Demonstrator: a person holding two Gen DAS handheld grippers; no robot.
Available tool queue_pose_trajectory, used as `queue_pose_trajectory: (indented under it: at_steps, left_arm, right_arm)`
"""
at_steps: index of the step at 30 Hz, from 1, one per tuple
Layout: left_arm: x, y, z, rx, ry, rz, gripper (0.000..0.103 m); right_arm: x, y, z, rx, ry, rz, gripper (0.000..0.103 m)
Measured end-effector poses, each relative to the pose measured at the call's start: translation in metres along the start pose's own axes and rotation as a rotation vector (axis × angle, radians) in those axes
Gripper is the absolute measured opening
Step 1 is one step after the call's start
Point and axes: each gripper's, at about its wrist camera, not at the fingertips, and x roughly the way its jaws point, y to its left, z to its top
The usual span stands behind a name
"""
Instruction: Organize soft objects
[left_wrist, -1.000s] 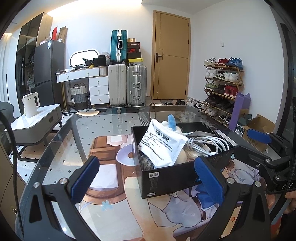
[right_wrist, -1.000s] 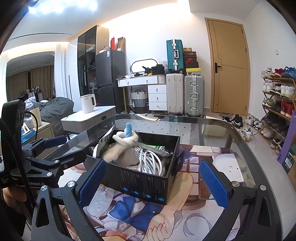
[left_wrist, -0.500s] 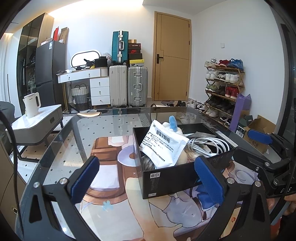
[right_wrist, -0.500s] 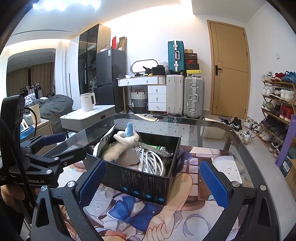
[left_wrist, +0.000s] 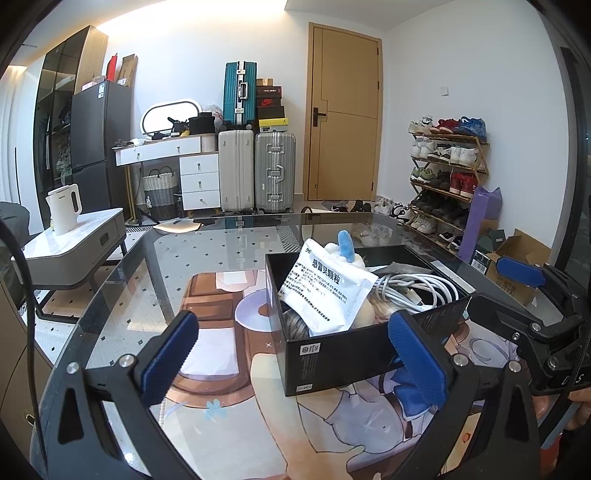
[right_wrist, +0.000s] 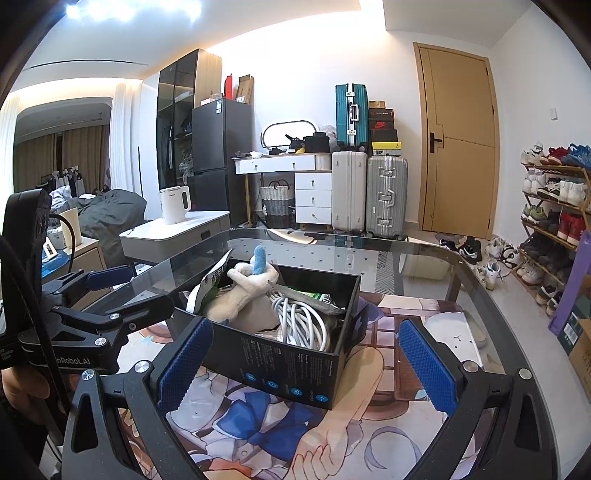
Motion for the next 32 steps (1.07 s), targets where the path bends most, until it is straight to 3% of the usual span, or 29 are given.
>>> queue_pose_trajectory:
  at_steps: [32]
  left_arm:
    - [-0.0023,0.0007,0.0016,0.002,-0.008,0.012,0.103]
  right_arm:
    - [0.0005,-0.0001,-0.0006,-0.002,0.0,-0.001,0.102]
